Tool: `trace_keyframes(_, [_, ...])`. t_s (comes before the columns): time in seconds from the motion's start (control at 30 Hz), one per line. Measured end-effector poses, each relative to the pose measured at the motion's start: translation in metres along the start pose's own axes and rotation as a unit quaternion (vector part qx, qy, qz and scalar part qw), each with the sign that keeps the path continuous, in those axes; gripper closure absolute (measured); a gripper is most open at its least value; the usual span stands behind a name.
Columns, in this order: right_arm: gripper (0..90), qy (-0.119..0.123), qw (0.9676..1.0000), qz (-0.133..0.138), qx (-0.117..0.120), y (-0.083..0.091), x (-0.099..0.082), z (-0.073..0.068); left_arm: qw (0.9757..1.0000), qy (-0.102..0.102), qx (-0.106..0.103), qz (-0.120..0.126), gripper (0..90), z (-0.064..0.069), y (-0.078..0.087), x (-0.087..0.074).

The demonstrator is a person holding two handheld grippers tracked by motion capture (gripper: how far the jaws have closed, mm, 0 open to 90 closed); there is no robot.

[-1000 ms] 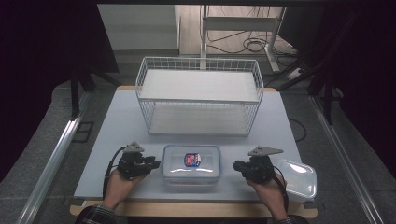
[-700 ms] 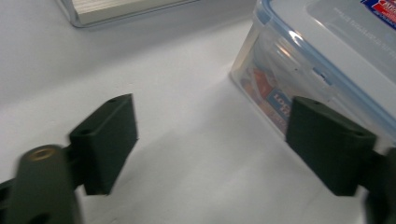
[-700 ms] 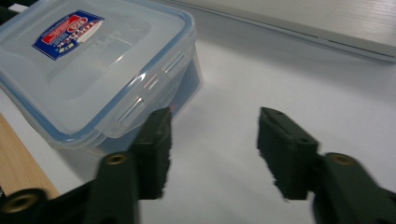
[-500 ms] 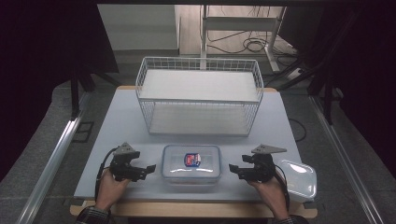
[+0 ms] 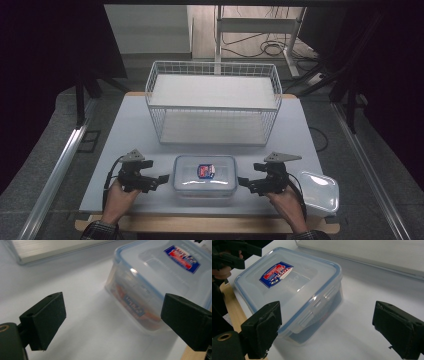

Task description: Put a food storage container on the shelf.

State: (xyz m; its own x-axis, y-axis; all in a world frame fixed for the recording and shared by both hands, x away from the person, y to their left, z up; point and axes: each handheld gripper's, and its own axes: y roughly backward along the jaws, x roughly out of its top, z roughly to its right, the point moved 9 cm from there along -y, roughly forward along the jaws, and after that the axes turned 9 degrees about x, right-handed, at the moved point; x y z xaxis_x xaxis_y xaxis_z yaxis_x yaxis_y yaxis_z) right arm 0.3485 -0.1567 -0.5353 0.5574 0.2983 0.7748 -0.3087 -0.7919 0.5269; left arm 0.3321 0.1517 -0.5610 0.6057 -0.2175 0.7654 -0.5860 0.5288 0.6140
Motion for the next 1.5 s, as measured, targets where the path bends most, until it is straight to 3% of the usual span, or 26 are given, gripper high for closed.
trace_keyframes(0.17, [4.1, -0.021, 0.9994, -0.010, 0.024, -0.009, 0.004, -0.005, 0.9998, -0.011, -0.019, -0.002, 5.5, 0.012, -0.003, 0.010])
trace_keyframes(0.3, [3.2, -0.026, 0.9982, -0.035, 0.042, -0.019, 0.008, -0.007, 0.9991, -0.010, -0.041, -0.006, 5.7, 0.020, -0.006, 0.019])
trace_keyframes(0.53, [6.5, -0.044, 0.9949, -0.072, 0.056, -0.040, 0.006, -0.005, 0.9968, -0.009, -0.069, -0.039, 6.4, 0.032, -0.030, 0.017])
trace_keyframes(0.63, [7.1, -0.066, 0.9922, -0.076, 0.073, -0.045, 0.001, -0.005, 0.9931, 0.008, -0.104, -0.053, 4.8, 0.037, -0.036, 0.012])
trace_keyframes(0.7, [7.9, -0.080, 0.9898, -0.078, 0.088, -0.047, 0.000, -0.006, 0.9892, 0.017, -0.130, -0.066, 3.2, 0.042, -0.039, 0.008])
trace_keyframes(0.83, [10.6, -0.111, 0.9845, -0.081, 0.110, -0.051, -0.003, -0.010, 0.9859, 0.025, -0.144, -0.081, 0.0, 0.045, -0.040, 0.003])
trace_keyframes(0.93, [16.7, -0.116, 0.9836, -0.087, 0.108, -0.047, -0.003, -0.011, 0.9840, 0.035, -0.149, -0.091, 5.0, 0.045, -0.034, 0.000])
trace_keyframes(1.03, [21.1, -0.127, 0.9819, -0.091, 0.106, -0.041, -0.005, -0.013, 0.9796, 0.057, -0.167, -0.096, 12.2, 0.046, -0.028, -0.005])
trace_keyframes(1.17, [34.7, -0.138, 0.9815, -0.077, 0.108, -0.031, -0.003, -0.015, 0.9832, 0.057, -0.157, -0.075, 27.4, 0.046, -0.014, -0.004])
trace_keyframes(1.33, [49.6, -0.130, 0.9850, -0.046, 0.104, -0.016, -0.002, -0.023, 0.9826, 0.091, -0.158, -0.033, 46.9, 0.042, -0.003, 0.000])
trace_keyframes(1.4, [52.9, -0.132, 0.9847, -0.029, 0.110, -0.012, -0.001, -0.024, 0.9838, 0.091, -0.153, -0.024, 50.3, 0.042, -0.002, 0.003])
trace_keyframes(1.5, [52.5, -0.123, 0.9874, -0.025, 0.096, -0.012, 0.000, -0.025, 0.9838, 0.098, -0.149, -0.016, 50.6, 0.041, -0.003, 0.003])
